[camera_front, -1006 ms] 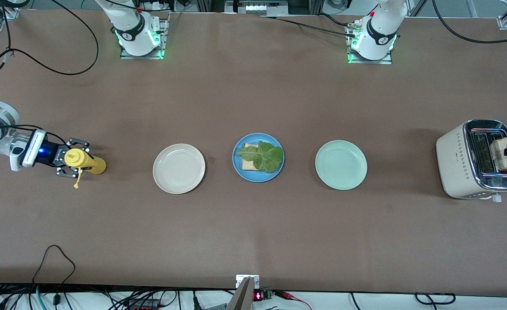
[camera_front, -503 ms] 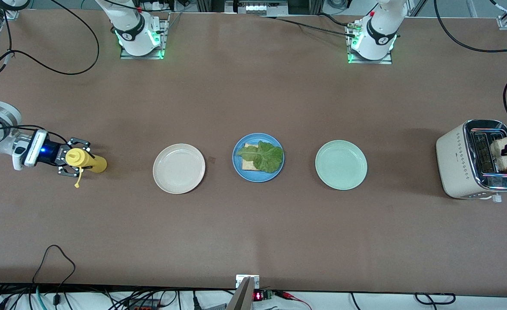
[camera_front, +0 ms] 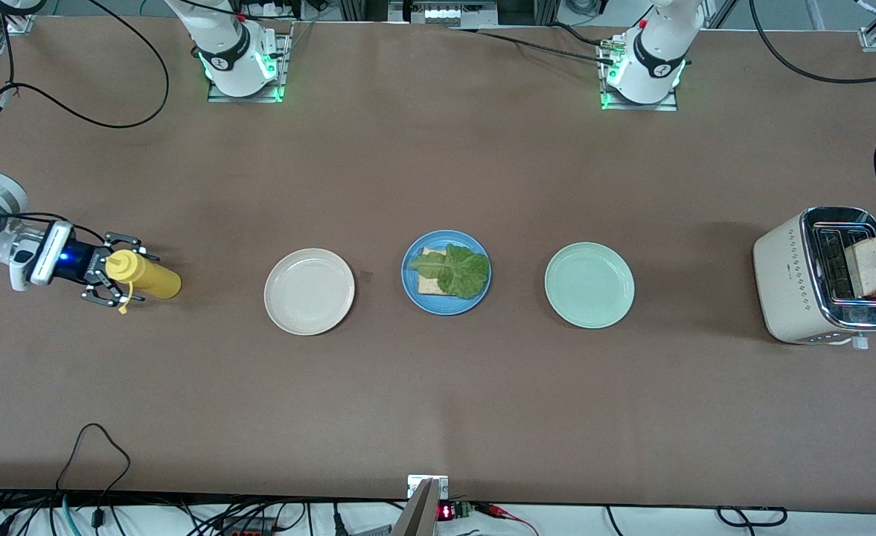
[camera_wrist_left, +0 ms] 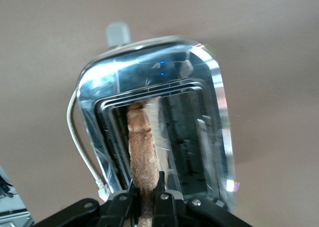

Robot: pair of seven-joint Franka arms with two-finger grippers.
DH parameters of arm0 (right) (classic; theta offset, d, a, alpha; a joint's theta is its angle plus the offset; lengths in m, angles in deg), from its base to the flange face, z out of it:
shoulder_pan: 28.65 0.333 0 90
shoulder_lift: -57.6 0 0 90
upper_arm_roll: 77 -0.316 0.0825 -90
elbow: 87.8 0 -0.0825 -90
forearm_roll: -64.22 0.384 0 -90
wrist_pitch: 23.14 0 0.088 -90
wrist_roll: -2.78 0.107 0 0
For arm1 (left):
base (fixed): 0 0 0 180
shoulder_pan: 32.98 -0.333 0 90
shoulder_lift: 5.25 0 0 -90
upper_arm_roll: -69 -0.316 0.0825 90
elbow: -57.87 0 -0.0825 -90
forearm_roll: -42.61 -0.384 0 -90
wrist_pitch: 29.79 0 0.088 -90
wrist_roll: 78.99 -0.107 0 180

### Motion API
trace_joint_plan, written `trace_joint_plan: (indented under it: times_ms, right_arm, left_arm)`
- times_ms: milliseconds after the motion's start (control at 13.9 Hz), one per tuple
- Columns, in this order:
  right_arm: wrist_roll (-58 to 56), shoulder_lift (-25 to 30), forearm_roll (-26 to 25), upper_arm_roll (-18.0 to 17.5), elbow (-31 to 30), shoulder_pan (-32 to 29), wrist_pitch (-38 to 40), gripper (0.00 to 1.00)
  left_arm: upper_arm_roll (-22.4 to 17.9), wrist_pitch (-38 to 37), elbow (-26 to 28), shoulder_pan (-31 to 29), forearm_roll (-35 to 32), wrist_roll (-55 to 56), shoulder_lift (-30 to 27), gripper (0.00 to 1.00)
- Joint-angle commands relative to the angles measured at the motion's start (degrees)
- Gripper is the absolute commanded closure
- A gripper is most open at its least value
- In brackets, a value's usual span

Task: Make sandwich in blue plate with both arms
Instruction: 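Grasp the second bread slice in the toaster with the left gripper, then lift the bread slice and carry it over the blue plate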

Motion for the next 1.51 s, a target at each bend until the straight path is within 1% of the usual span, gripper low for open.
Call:
trace_joint_plan:
  times_ms: [0,72,144,216,287,359,503,575,647,719,790,934,1078,1150,1222,1293,1365,1437]
  right_arm:
    - [1.1,0.6,-3.8,-1.3,1.5,-2.5,-0.3,0.0]
    - [1.1,1.2,-5.8,-1.3,1.9,-3.3,-1.8,0.0]
    - [1.1,2.6,-8.1,-1.3,2.1,-3.8,-2.8,0.0]
    - [1.2,4.0,-10.6,-1.2,2.3,-4.5,-3.2,0.0]
    - [1.7,5.6,-13.1,-1.0,2.3,-4.8,-4.0,0.0]
    - [3.2,7.0,-15.7,-0.9,2.3,-5.3,-5.1,0.0]
    - [8.2,10.3,-22.0,-1.0,2.3,-5.3,-5.2,0.0]
    - [11.6,12.4,-25.1,-1.0,2.4,-5.2,-5.2,0.0]
    - [14.7,14.7,-27.5,-1.1,2.4,-4.8,-4.8,0.0]
    - [18.1,16.3,-28.6,-1.1,2.4,-4.6,-4.6,0.0]
    - [21.4,17.8,-28.8,-1.2,2.4,-3.8,-4.5,0.0]
    - [27.2,20.0,-29.5,-1.2,2.4,-1.7,-4.3,0.0]
    - [35.4,22.8,-32.1,-1.2,2.4,1.2,-4.2,0.0]
    - [39.6,24.3,-33.7,-1.1,2.4,3.1,-4.3,0.0]
    - [45.6,25.9,-35.9,-1.1,2.4,5.8,-4.3,0.0]
    - [52.0,27.1,-38.1,-0.9,3.0,9.1,-4.3,0.0]
    - [59.2,27.7,-40.4,-0.8,3.8,11.9,-4.3,0.0]
    - [66.3,28.3,-42.1,-0.8,4.2,14.2,-4.3,0.0]
  left_arm:
    - [0.0,-11.1,-6.2,6.2,0.1,-0.5,-3.4,0.99]
    - [-0.1,-15.2,-9.3,9.1,0.5,-0.1,-3.4,0.99]
    - [0.3,-18.5,-10.9,13.2,0.6,1.2,-3.4,0.99]
    - [0.8,-21.5,-11.3,16.3,1.0,1.4,-3.4,0.99]
    - [2.0,-24.4,-11.4,19.2,2.9,2.3,-3.3,0.99]
    - [2.4,-26.0,-11.3,21.3,4.5,4.1,-3.1,0.99]
    - [3.3,-26.0,-10.9,26.4,8.4,9.8,-2.7,0.99]
    - [3.4,-25.8,-11.0,29.3,10.6,13.3,-1.5,0.99]
    - [3.4,-25.7,-11.0,32.1,14.3,18.0,-0.2,0.99]
    - [3.5,-25.3,-10.8,33.8,17.4,21.8,1.4,0.99]
    - [3.5,-23.5,-10.9,34.7,21.5,23.9,3.1,0.99]
    - [3.5,-17.7,-10.2,35.6,31.3,25.6,4.6,0.99]
    - [3.4,-12.2,-7.9,35.0,43.1,25.1,6.5,0.99]
    - [3.4,-9.4,-6.2,34.8,47.3,24.8,7.2,0.99]
    - [3.5,-5.3,-3.4,34.9,51.7,24.2,7.4,1.0]
    - [3.5,-0.9,0.4,35.4,56.4,21.2,7.4,1.0]
    - [3.5,4.5,4.9,35.5,61.1,15.7,7.5,1.0]
    - [4.2,8.3,8.8,35.5,66.2,10.5,7.5,1.0]
